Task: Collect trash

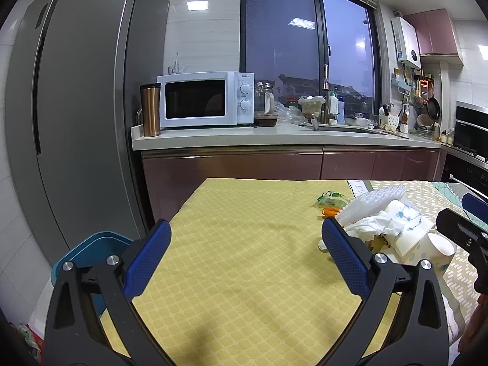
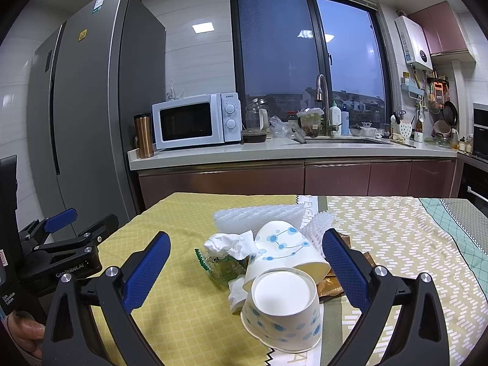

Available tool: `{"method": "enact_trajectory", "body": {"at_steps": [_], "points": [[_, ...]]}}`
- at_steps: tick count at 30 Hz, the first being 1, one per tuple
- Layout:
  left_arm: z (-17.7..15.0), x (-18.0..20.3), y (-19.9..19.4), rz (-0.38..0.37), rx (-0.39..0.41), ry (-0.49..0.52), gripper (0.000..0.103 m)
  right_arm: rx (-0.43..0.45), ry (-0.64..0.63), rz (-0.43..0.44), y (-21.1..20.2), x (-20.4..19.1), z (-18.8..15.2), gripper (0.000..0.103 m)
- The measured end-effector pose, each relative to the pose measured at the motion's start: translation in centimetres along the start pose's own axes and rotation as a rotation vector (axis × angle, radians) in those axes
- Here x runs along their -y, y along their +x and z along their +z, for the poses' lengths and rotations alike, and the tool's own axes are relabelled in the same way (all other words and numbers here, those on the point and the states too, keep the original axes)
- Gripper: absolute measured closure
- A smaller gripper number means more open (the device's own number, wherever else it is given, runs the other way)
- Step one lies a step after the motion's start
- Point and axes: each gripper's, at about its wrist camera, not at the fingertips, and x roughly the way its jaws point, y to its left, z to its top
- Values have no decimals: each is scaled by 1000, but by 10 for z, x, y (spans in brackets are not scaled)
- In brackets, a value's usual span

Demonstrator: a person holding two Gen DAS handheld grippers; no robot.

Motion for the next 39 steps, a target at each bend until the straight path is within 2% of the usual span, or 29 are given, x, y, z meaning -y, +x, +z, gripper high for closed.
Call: {"method": "enact_trajectory", "body": {"at_steps": [28, 33, 39], "points": [[-1, 6, 1, -29, -11, -2, 6, -7, -5, 10, 4, 0, -2, 7], [-1, 9, 4, -57, -27, 3, 6, -18, -4, 1, 4, 3, -2, 7], [-4, 21, 12, -135, -75, 31, 6, -69, 33, -3, 5, 21, -9, 7]]}}
